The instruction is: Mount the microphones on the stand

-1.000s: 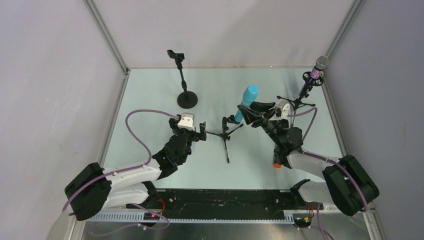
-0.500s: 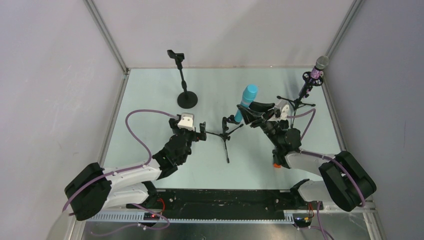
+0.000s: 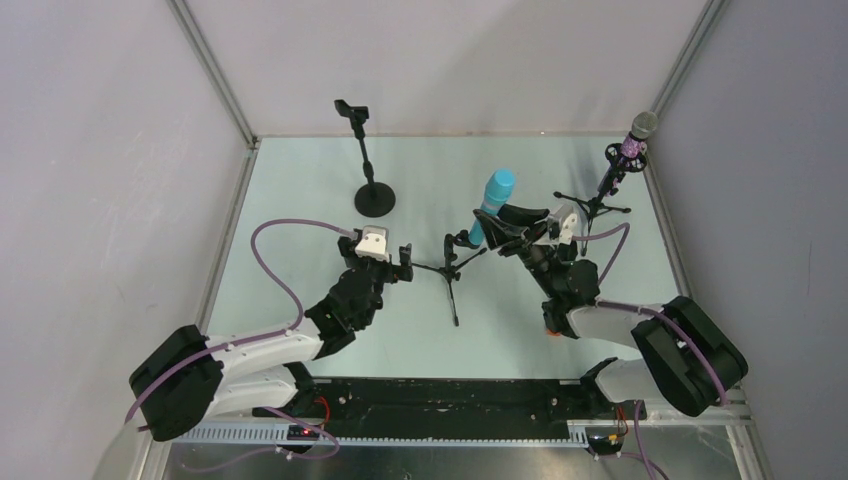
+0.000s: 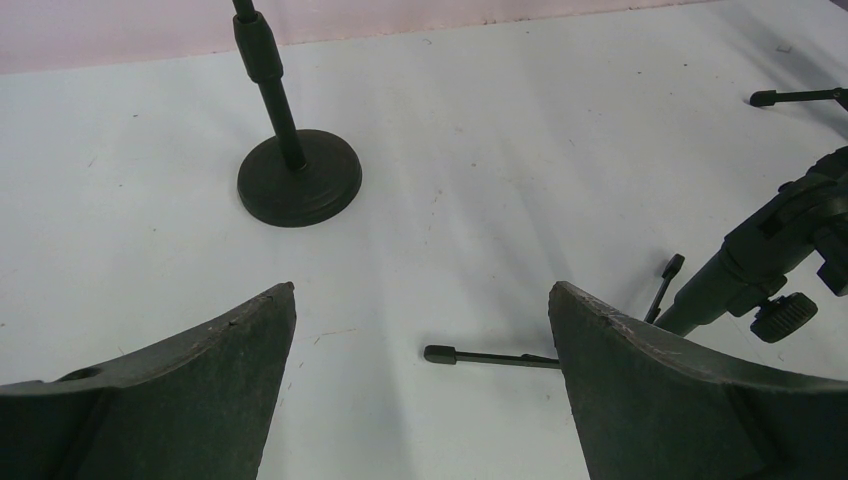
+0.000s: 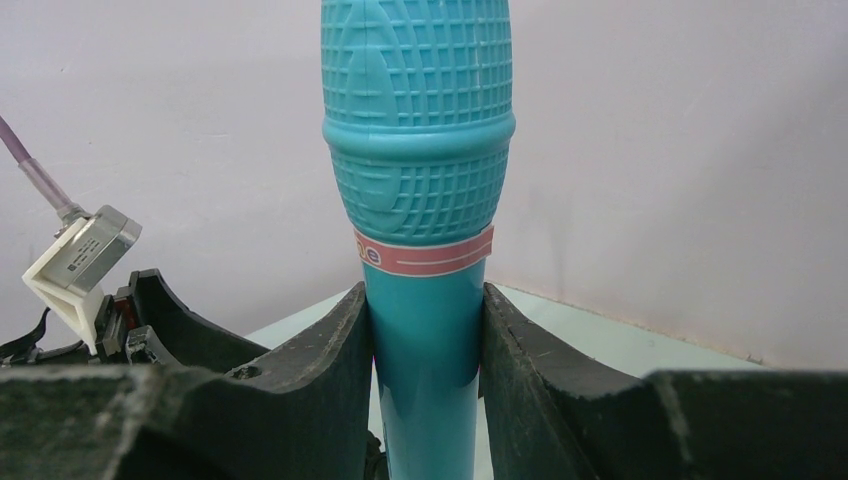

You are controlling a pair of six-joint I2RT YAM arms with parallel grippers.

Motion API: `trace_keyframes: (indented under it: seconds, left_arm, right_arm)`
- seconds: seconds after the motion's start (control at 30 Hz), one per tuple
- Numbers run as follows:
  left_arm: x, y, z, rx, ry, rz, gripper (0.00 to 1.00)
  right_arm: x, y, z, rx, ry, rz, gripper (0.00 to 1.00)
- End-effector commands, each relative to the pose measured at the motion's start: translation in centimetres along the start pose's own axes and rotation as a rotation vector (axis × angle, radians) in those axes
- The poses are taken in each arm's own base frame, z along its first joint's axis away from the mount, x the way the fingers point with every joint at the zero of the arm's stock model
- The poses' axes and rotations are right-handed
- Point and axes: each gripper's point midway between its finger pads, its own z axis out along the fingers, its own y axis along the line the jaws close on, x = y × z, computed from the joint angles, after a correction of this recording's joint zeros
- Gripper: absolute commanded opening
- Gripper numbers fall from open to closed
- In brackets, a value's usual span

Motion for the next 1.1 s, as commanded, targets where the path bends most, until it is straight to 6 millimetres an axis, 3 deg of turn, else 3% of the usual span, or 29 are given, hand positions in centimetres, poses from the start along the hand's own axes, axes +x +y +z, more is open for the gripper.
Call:
trace_keyframes:
  seconds: [0.0,0.37,0.67,0.7,0.73,0.8,0.93,1.07]
  left_arm:
    - [-1.3,0.3,0.3,-0.024,-0.033,-0.011,1.00]
    - [-1.2,0.4,0.2,-0.025,-0.034,-0.005,1.00]
    - [-1.3,0.8,0.0,-0.030,-0.039,-0.015,1.00]
    - [-1.1,0.9,-0.1,-0.031,-0.037,-0.014,1.00]
    - [-1.1,0.9,-0.1,-0.032,-0.038,-0.014,1.00]
    - [-1.1,0.9,-0.1,-0.031,-0.038,-0.015,1.00]
    - [-1.1,0.9,-0.1,-0.032,-0.036,-0.014,1.00]
    - [-1.1,0.9,0.0,-0.030,-0.036,-0.014,1.00]
  right_arm:
    - [10.2,0.6,-4.4,-0.009,0.362,0.062,0.00]
    - [11.5,0.9,-4.6,-0.004,0.371,0.071,0.00]
    - [11.5,1.7,-4.4,-0.024,0.356,0.075,0.02]
    - [11.3,1.7,-4.4,-0.025,0.352,0.076,0.05]
    - [11.3,1.7,-4.4,-0.025,0.352,0.081,0.24]
    - [11.0,1.8,-4.4,-0.020,0.351,0.090,0.50]
    - [9.8,1.9,-4.3,-0.016,0.323,0.098,0.73]
    - [8.7,2.2,-4.2,-0.026,0.299,0.100,0.85]
